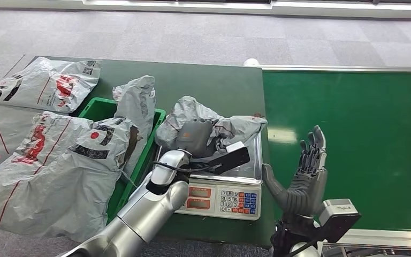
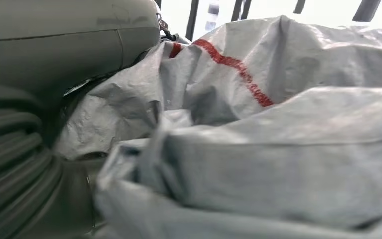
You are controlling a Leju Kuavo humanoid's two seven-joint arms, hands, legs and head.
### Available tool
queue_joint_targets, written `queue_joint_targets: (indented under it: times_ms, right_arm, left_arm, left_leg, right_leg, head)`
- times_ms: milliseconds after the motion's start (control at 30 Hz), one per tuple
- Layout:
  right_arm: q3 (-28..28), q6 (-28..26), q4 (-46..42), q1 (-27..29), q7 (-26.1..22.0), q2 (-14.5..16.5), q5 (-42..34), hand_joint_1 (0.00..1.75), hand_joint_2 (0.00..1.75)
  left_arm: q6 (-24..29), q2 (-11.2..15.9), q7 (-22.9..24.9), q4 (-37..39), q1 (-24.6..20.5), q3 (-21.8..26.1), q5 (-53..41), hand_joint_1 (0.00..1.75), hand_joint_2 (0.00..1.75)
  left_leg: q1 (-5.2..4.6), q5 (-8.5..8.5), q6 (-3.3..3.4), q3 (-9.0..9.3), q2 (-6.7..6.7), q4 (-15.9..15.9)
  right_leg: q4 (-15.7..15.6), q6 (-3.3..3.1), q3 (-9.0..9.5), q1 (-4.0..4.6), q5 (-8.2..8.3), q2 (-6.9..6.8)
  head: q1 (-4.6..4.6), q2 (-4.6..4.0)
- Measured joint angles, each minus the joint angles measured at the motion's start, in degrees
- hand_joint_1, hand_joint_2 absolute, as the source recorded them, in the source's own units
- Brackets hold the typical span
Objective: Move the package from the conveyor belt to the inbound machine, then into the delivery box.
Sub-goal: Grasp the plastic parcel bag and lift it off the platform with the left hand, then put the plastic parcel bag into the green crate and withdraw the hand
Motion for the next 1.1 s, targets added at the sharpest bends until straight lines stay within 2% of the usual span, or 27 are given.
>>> queue_joint_targets:
  times_ms: [200,333,500,600,700,733,833,867,1000,1100]
  right_arm:
    - [-1.5,-4.2,0.0,1.8,0.1,0.0,-0.6,0.0,1.75]
    - [-1.7,-7.0,0.1,2.3,0.0,-0.7,-2.4,0.0,1.75]
    - [-1.6,-9.4,0.6,3.1,-0.1,-2.0,-3.8,0.0,1.75]
    - [-1.5,-9.7,1.0,3.4,-0.1,-2.6,-4.0,0.0,1.75]
    - [-1.0,-9.2,1.3,3.4,0.9,-3.3,-4.3,0.0,1.75]
    - [-0.8,-8.8,1.5,3.4,1.3,-3.7,-4.4,0.0,1.75]
    - [-0.1,-7.5,2.1,3.8,1.7,-4.6,-4.6,0.0,1.75]
    - [0.2,-7.2,2.3,3.9,1.8,-4.9,-4.7,0.0,1.75]
    - [1.0,-6.8,3.0,4.1,1.9,-5.4,-4.6,0.0,1.75]
    - [1.4,-7.2,3.3,4.2,2.1,-5.8,-4.6,0.0,1.75]
  left_arm:
    - [14.8,4.7,-0.3,-21.8,0.7,6.2,-12.2,1.75,1.75]
    - [18.8,8.0,-0.3,-30.8,1.0,13.3,-13.1,1.75,1.75]
    - [15.8,11.4,3.9,-33.1,1.5,22.6,-10.5,1.75,1.75]
    - [14.3,12.7,5.1,-32.9,1.8,26.1,-9.9,1.75,1.75]
    - [5.8,13.9,11.2,-30.8,1.5,28.5,-8.9,1.75,1.75]
    - [2.1,14.4,12.9,-29.0,1.4,29.5,-7.7,1.66,1.75]
    - [-5.7,15.8,12.6,-21.9,2.1,32.8,-2.1,0.68,1.75]
    - [-6.7,16.2,11.6,-19.7,2.5,33.7,-0.5,0.44,1.75]
    - [-7.0,16.9,9.2,-14.7,4.1,35.9,2.6,0.0,1.75]
    - [-7.3,17.1,8.4,-14.0,5.0,36.7,5.0,0.0,1.75]
  left_leg:
    - [0.02,0.0,-0.01,-0.06,0.02,0.0]
    - [0.08,0.03,-0.06,-0.02,0.03,-0.1]
    - [0.09,0.08,-0.09,0.02,0.02,-0.1]
    - [0.09,0.11,-0.11,0.0,0.0,-0.1]
    - [0.07,0.1,-0.1,0.02,-0.03,-0.1]
    - [0.06,0.09,-0.1,0.03,-0.01,-0.1]
    - [0.07,0.1,-0.11,0.03,0.11,-0.1]
    - [0.07,0.1,-0.12,0.03,0.13,-0.1]
    - [0.1,0.11,-0.13,-0.01,0.13,-0.1]
    - [0.1,0.1,-0.12,-0.05,0.12,-0.1]
  right_leg:
    - [0.0,-0.02,-0.07,0.06,-0.02,0.02]
    - [0.0,-0.04,-0.06,0.07,-0.04,0.02]
    - [0.0,-0.08,-0.03,0.07,0.0,0.01]
    - [0.0,-0.1,-0.05,0.06,0.03,0.0]
    - [0.0,-0.1,0.0,0.04,0.02,-0.02]
    - [0.0,-0.1,-0.01,0.04,0.03,0.0]
    - [0.0,-0.14,-0.09,0.07,0.06,0.13]
    - [0.0,-0.15,-0.11,0.09,0.07,0.16]
    - [0.0,-0.17,-0.12,0.11,0.06,0.14]
    - [0.0,-0.17,-0.15,0.09,0.06,0.13]
  head:
    - [-0.01,0.0]
    - [-0.02,0.0]
    - [-0.01,0.0]
    - [-0.02,0.0]
    - [-0.02,0.0]
    - [-0.01,0.0]
    - [-0.02,0.0]
    - [-0.02,0.0]
    - [-0.01,0.0]
    - [-0.01,0.0]
